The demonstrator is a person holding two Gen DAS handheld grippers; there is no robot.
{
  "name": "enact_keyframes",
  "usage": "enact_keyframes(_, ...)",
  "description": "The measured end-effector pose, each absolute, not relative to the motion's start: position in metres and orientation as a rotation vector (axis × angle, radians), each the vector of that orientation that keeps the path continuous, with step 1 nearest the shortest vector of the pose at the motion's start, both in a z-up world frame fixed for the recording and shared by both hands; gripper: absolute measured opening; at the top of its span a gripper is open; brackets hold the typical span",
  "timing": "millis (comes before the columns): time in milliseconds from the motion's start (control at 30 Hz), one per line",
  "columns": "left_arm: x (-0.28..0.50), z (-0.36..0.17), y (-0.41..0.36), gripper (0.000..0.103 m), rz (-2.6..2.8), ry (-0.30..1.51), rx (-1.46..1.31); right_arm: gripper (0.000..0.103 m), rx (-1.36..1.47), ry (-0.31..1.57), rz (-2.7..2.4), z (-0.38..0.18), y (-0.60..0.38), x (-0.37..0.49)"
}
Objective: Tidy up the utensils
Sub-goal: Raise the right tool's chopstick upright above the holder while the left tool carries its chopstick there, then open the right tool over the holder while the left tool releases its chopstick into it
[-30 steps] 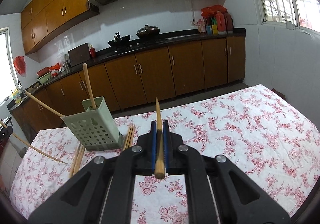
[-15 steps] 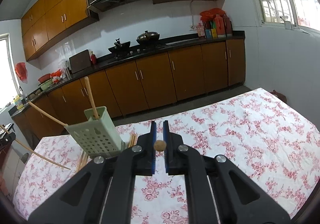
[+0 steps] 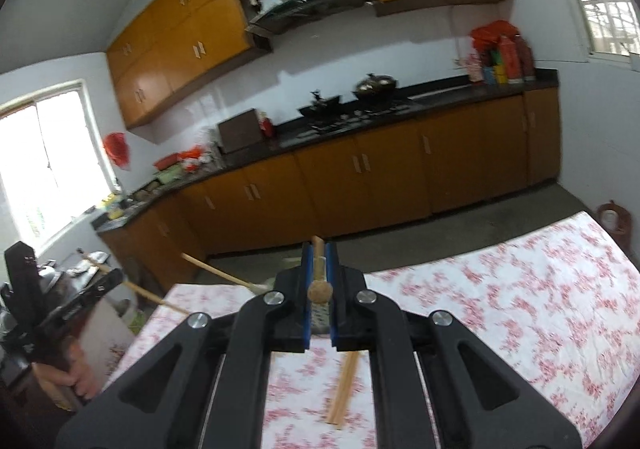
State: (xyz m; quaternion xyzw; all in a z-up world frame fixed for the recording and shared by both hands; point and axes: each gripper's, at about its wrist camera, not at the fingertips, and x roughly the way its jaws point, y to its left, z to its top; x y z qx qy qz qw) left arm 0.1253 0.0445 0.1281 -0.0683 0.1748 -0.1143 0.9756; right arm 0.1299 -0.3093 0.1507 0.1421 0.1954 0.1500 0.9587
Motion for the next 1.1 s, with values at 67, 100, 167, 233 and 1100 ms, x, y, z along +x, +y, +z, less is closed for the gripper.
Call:
enact_keyframes(67,0.128,0.140,0.037,0.007,-0.237,0.323,-0.136,0.008,0.275,0.379,0.301,0.159,-0.305,0.132)
enact_keyframes(100,0.131,0.147,0.033,0.007,-0.239,0.306,-0.137,0.008,0.262,0.367,0.300,0.164,-0.301,0.136)
enact_keyframes(167,0.138,0.157,0.026,0.007,-0.237,0.272,-0.132,0.008,0.251,0.360,0.303,0.170,-0.294,0.147)
enact_keyframes(233,0.148,0.162,0.019,0.007,-0.221,0.248,-0.124,0.008,0.237,0.367,0.300,0.172,-0.286,0.161)
enact_keyframes(1100,0.221,0.112,0.004,0.008,-0.148,0.384,-0.130,0.029,0.192,0.569,0.259,0.129,-0.253,0.258)
